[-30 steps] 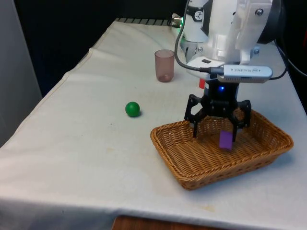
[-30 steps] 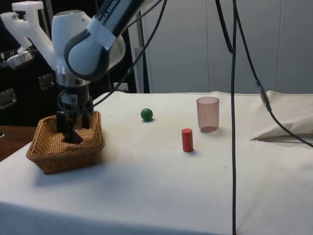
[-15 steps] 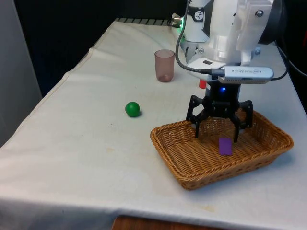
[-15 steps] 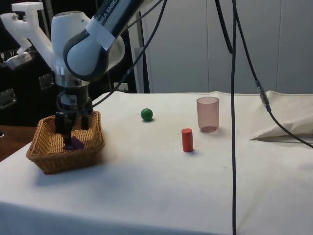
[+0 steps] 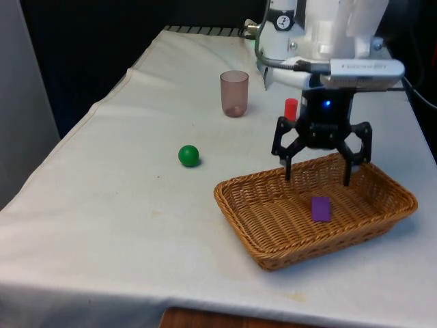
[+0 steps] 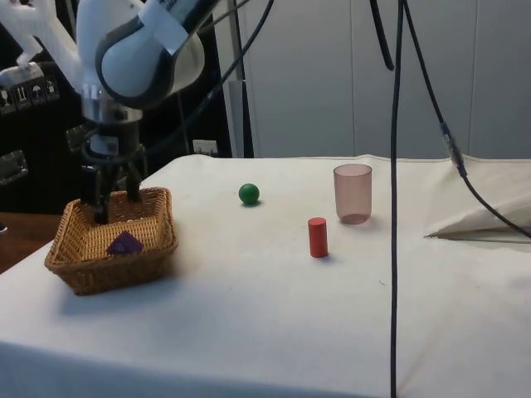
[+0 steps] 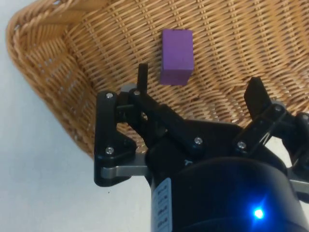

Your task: Pick up the triangular block and place it into the basket.

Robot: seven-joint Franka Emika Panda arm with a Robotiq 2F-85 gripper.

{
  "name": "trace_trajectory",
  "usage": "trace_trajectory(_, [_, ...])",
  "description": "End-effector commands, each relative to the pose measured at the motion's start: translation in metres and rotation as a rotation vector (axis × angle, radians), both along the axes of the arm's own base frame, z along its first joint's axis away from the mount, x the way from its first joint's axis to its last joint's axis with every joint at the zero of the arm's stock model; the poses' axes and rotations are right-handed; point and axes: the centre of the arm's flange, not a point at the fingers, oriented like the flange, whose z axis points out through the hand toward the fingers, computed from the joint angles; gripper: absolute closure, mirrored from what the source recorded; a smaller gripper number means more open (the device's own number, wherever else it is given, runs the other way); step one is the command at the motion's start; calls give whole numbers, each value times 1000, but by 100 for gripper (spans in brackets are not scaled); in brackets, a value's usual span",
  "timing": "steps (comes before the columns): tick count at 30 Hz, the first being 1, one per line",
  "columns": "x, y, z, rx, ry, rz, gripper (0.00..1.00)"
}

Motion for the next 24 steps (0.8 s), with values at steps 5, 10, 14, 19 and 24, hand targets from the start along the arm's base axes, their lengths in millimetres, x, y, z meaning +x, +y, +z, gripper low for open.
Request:
trace_trajectory(5, [0,3,18,3,-3,0,0])
trace_trajectory(10, [0,4,38,7,-7,3,0])
trace_trajectory(14, [-1,5,52,10,-10,5,0])
trace_trajectory(19, [-4,4,70,8,-11,12,0])
trace_trajectory(24, [-12,1,83,-4,-8,19,0])
